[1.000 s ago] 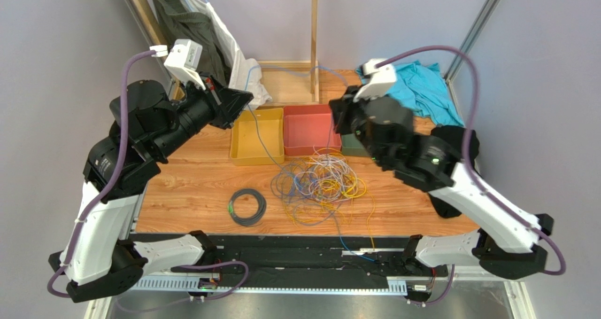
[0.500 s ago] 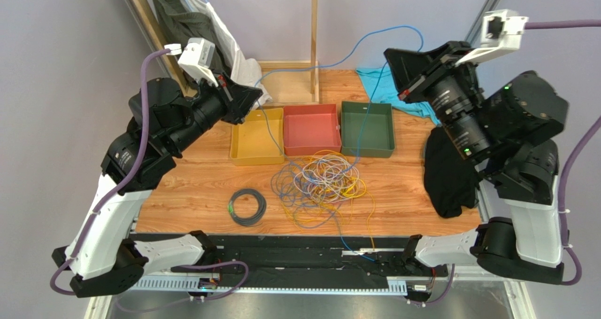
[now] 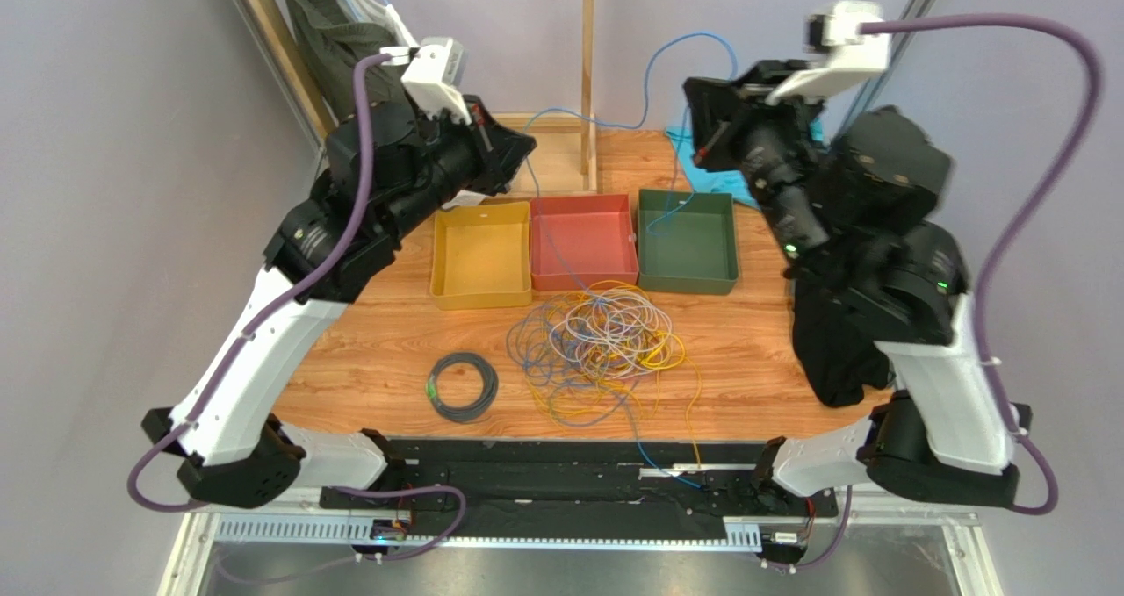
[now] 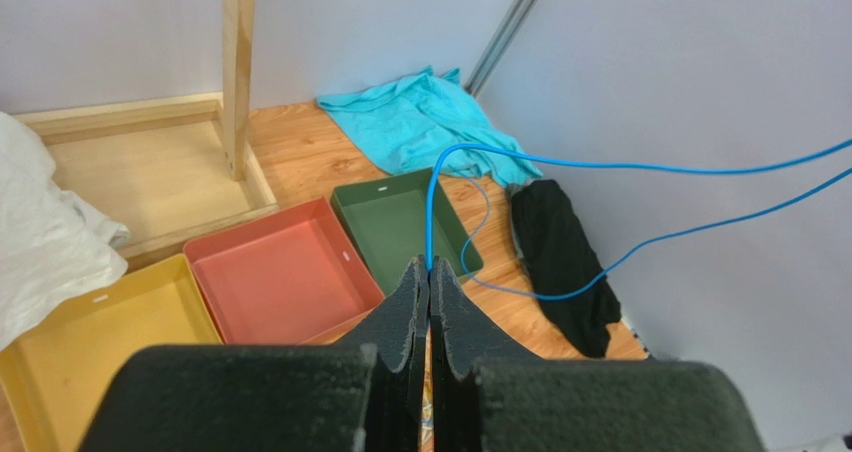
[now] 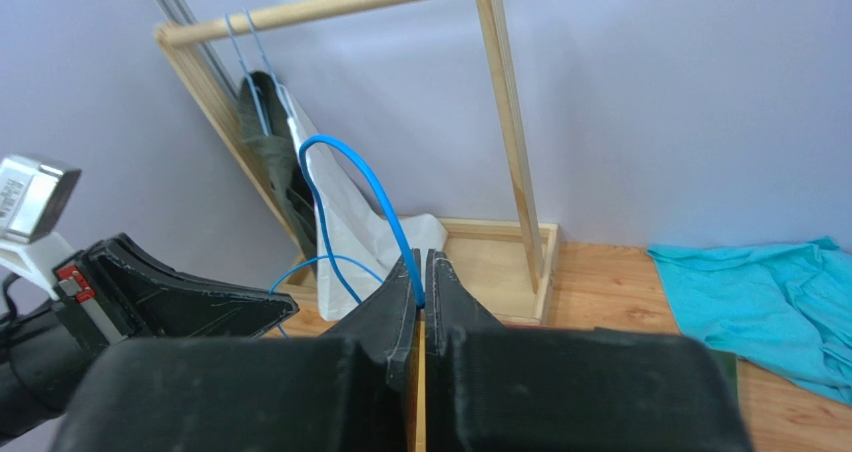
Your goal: Untangle the cables
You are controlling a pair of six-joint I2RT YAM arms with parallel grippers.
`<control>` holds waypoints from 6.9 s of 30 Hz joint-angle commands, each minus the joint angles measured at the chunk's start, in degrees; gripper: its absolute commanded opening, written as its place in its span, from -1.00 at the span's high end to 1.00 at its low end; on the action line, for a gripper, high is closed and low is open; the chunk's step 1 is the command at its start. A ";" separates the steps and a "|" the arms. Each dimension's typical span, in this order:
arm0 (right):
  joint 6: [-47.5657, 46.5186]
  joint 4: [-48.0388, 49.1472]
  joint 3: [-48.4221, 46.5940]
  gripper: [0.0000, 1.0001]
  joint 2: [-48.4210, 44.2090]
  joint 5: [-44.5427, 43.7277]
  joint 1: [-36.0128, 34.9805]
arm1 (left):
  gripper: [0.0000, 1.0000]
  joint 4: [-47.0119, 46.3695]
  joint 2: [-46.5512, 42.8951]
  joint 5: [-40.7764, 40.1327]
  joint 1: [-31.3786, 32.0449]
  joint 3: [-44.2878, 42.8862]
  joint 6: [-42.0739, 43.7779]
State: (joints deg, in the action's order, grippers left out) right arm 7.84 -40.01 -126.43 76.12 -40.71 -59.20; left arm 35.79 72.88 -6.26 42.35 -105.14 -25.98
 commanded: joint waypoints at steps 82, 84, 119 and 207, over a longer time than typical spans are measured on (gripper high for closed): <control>15.10 22.70 38.55 1.00 26.36 23.39 21.32 | 1.00 -16.72 38.38 4.77 -13.08 6.18 1.28; 15.10 21.21 37.75 0.85 27.32 23.31 21.32 | 1.00 -16.11 38.83 5.64 -13.08 5.57 1.54; 16.33 16.02 45.30 -0.47 -0.06 16.54 19.74 | -0.39 -13.99 16.95 3.01 -5.44 18.36 2.25; 15.46 16.61 69.40 -0.29 -27.00 17.06 -2.76 | 1.00 9.91 8.51 -11.67 15.92 -36.81 15.17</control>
State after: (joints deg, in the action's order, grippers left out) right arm 27.29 -33.34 -54.06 48.21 -25.39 -60.29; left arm 46.96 80.42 -19.81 57.84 -142.74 -11.60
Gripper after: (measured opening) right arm 0.639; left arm 0.008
